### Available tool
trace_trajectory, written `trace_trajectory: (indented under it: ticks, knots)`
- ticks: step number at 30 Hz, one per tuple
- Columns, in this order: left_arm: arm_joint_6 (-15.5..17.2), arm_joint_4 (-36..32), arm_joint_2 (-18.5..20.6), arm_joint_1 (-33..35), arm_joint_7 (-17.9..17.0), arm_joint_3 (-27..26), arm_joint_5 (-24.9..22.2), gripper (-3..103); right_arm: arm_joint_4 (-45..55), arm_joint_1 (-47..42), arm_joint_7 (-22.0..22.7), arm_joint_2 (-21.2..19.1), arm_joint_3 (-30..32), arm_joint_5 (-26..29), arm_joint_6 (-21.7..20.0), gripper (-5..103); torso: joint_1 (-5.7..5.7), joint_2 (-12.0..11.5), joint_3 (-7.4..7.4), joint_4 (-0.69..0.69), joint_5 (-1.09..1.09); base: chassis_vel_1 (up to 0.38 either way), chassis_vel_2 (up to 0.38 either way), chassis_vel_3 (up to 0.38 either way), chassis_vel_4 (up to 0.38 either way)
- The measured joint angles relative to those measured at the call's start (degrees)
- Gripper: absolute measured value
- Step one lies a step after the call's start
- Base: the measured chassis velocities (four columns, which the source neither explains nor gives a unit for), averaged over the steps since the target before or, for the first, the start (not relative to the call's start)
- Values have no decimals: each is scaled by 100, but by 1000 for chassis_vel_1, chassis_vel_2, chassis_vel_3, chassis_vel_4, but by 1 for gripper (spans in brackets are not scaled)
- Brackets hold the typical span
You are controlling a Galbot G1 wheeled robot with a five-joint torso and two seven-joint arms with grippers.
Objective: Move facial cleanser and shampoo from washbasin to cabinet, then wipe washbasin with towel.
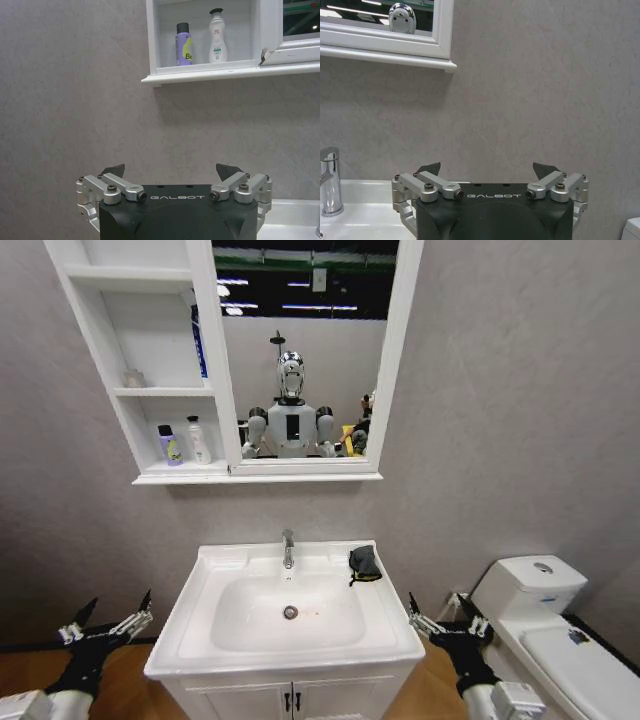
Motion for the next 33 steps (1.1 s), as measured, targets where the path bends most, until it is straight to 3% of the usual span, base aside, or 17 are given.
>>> trace_trajectory:
  ticks: [25,28,33]
  knots:
    - [0,0,0,0,0,0,0,100,-136,85,6,12,-22,0,-12,100,2,0,1,-1,-1,-19,19,25,-22]
    - [0,0,0,0,0,1,0,100,-434,386,158,-93,-7,86,-64,100,2,0,1,-2,0,-17,0,9,-10]
    - [1,1,0,0,-2,1,0,100,-999,1090,719,-485,31,860,-586,100,1,0,1,4,0,0,0,0,0]
